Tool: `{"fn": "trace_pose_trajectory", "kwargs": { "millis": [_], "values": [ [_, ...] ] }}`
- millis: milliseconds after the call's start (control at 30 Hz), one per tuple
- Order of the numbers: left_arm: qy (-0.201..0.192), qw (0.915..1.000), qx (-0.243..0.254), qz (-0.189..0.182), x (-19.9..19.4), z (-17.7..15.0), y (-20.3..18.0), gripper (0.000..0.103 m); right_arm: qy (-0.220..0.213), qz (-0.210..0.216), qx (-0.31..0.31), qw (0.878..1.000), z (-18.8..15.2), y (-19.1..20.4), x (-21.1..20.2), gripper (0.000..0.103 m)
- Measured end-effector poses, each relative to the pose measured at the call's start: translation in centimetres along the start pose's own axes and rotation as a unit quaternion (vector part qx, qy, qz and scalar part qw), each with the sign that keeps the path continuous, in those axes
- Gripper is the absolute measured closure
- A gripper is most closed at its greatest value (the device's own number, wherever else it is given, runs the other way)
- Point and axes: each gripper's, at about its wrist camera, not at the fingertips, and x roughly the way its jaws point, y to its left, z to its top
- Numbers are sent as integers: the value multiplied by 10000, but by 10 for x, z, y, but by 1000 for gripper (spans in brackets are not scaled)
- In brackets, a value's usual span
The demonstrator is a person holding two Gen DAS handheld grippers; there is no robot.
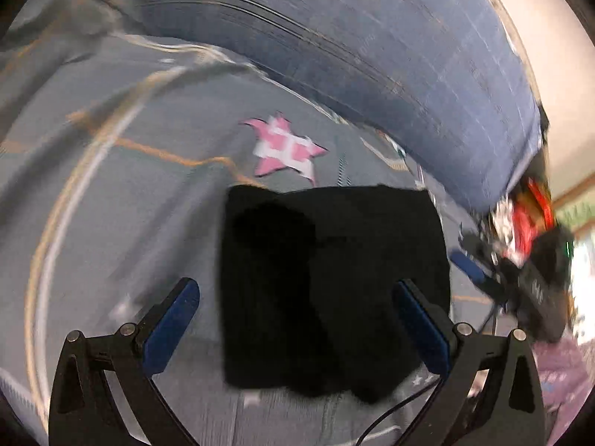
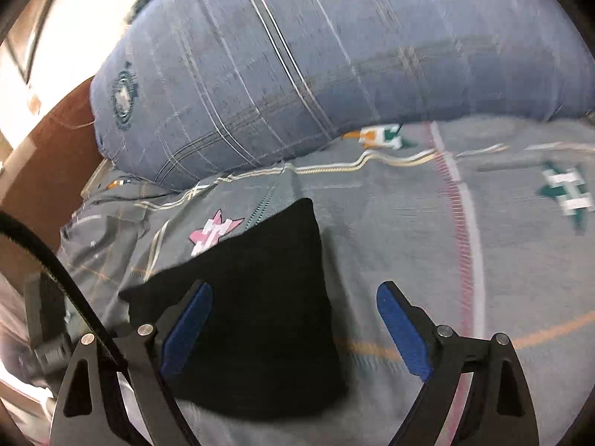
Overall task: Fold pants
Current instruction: 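Grasp the folded pants edge with the left gripper while the right gripper grasps the other edge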
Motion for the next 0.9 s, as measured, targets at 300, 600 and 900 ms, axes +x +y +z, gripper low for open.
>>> {"fn": "trace_pose_trajectory", "kwargs": {
  "millis": [300, 600, 900],
  "values": [
    [94, 9990, 445, -15, 0, 7, -20, 41, 684, 522, 105, 9962, 3, 10, 50, 58],
    [-114, 9980, 377, -494, -25, 41, -57, 48, -24, 1221, 247, 9922, 26, 25, -25, 76],
    [458, 9976, 383, 343, 77, 79, -71, 44, -137, 380, 798, 9960, 24, -42, -8, 66]
  ]
}}
